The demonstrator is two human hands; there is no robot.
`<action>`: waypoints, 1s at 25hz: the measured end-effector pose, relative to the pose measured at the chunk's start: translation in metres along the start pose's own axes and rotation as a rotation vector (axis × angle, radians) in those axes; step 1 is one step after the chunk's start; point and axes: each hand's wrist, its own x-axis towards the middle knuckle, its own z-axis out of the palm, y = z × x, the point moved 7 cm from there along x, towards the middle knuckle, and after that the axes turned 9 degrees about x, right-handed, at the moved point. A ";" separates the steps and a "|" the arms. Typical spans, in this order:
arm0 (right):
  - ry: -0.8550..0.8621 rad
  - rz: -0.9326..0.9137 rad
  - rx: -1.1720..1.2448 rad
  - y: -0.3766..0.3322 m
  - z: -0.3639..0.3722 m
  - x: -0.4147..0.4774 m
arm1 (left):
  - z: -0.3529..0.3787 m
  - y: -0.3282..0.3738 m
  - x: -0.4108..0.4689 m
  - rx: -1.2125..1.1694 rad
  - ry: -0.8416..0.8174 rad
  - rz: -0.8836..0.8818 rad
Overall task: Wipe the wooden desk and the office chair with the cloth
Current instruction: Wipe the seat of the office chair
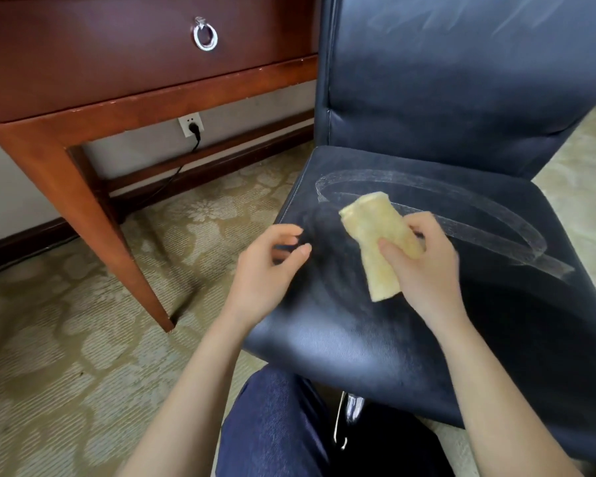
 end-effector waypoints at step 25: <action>-0.629 -0.667 -0.576 0.023 0.054 -0.065 | 0.009 -0.087 -0.038 0.676 -0.303 -0.044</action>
